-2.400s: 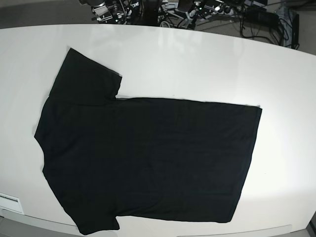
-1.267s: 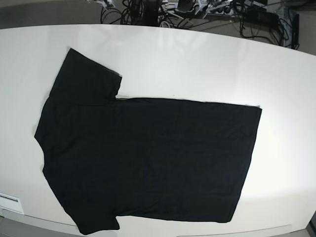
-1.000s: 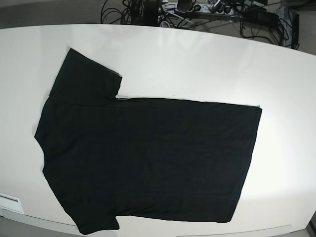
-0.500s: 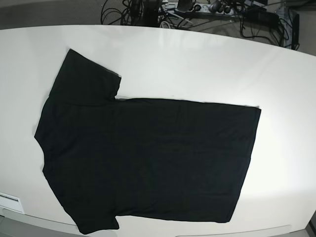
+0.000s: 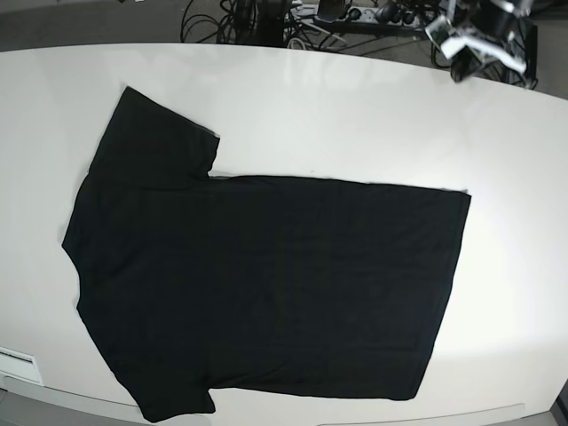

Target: Fold the T-shirt properly

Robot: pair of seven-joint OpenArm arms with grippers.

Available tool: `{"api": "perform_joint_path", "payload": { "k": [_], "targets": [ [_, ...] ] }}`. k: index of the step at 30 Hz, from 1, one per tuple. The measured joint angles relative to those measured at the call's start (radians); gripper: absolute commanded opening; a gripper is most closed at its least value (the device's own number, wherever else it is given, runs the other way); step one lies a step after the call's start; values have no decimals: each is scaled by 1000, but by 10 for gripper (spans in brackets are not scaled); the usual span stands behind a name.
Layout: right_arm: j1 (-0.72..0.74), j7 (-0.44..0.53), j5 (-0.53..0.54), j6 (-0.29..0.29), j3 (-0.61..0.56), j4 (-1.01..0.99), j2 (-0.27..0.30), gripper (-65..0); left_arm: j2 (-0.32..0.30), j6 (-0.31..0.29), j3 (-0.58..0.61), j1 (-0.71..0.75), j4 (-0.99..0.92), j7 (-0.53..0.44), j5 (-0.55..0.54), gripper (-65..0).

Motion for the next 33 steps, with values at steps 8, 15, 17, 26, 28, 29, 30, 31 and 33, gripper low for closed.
{"api": "perform_joint_path", "payload": {
  "k": [8, 15, 17, 26, 28, 29, 30, 31, 33],
  "targets": [
    [275, 100, 211, 239, 1, 0, -4, -650, -119, -230, -73, -311, -151, -211, -174, -650],
    [430, 136, 264, 290, -2, 0, -5, -650, -212, -317, 52, -543, -406, -353, -156, -650],
    [470, 146, 288, 310, -2, -3, -5, -650, -227, -377, 115, -607, -460, -408, -108, -650],
    [557, 145, 310, 301, -5, -84, -5, -650, -226, -457, 461, -911, -593, -501, 62, -310],
    [552, 137, 311, 304, -6, -84, -6, -650, -227, -429, 525, -976, -623, -515, 64, -255],
    [552, 136, 311, 304, -6, -84, -7, -650, -227, -430, 560, -1018, -641, -515, 64, -256],
    [554, 136, 310, 304, -6, -84, -8, -650, -227, -426, 595, -1056, -659, -515, 64, -256],
    [557, 137, 311, 304, -6, -84, -7, -650, -229, -422, 633, -1091, -675, -516, 61, -256],
    [554, 135, 310, 303, -6, -84, -7, -650, -232, -413, 708, -1157, -703, -527, 61, -256]
  ]
}}
